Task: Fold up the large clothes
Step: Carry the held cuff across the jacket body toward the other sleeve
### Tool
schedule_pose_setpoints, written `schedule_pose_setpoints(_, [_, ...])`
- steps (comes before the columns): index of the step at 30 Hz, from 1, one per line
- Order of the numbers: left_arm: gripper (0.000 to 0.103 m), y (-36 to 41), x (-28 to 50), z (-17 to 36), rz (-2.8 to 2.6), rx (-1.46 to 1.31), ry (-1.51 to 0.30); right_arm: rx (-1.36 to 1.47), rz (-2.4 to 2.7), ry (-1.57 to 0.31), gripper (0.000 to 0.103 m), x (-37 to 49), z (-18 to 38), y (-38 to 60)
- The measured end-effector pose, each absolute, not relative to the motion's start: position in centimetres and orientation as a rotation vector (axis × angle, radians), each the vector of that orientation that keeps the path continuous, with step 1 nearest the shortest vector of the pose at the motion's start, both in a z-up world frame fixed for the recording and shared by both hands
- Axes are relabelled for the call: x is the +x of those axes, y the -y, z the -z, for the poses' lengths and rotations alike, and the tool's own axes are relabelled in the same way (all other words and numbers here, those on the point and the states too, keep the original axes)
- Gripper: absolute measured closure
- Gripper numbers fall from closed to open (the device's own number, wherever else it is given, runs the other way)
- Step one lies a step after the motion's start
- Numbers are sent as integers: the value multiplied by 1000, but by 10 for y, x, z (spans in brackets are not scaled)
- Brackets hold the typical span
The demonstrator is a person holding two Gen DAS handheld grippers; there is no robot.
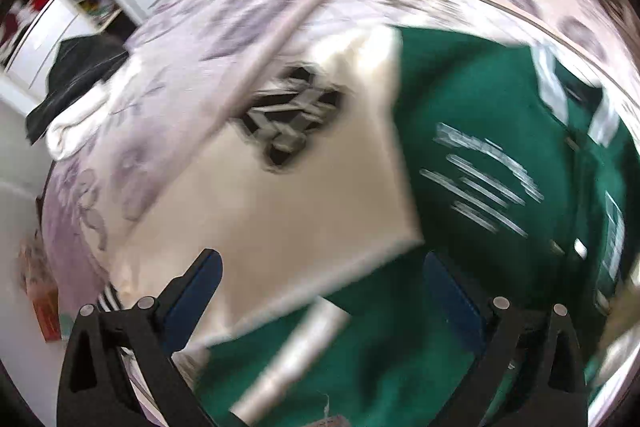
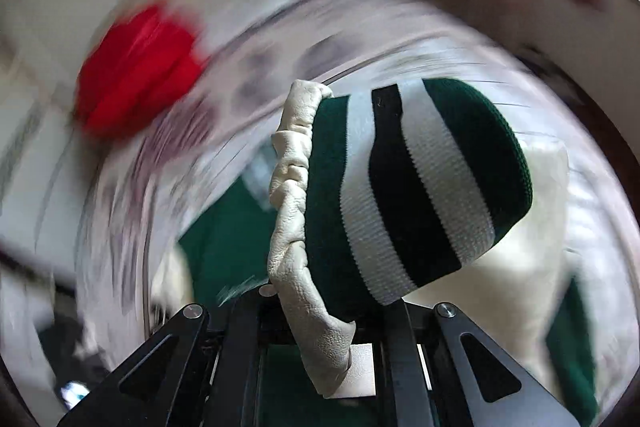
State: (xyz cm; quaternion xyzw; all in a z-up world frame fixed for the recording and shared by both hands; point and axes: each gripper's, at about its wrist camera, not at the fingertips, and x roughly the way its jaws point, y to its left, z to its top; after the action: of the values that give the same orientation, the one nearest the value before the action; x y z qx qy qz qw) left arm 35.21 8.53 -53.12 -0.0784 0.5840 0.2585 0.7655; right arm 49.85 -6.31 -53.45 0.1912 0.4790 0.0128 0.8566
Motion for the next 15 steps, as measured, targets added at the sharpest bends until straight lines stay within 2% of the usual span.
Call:
schedule_pose_setpoints(4, [0, -146, 342, 546, -645, -193, -1282, 191, -242, -1163, 91, 534, 594, -74])
schedule_pose_setpoints(6, [0, -163, 336, 553, -659, -210, -1300, 137, -372, -1321, 83, 530, 633, -117])
schedule_pose_setpoints(7, [0, -176, 334, 556, -660, -236, -1316, 152, -416, -1391, 74, 525, 649, -123])
schedule_pose_setpoints(8, [0, -180, 333, 556, -659, -250, -1321, 190, -456, -1443, 66, 508, 659, -122])
schedule_pose_setpoints(12, [0, -181, 327, 541, -614, -287, -1309, 408, -501, -1464, 53, 483, 653, -84])
schedule_pose_setpoints(15, [0, -166, 332, 528, -567, -300, -1296, 602, -341, -1380, 51, 453, 627, -7])
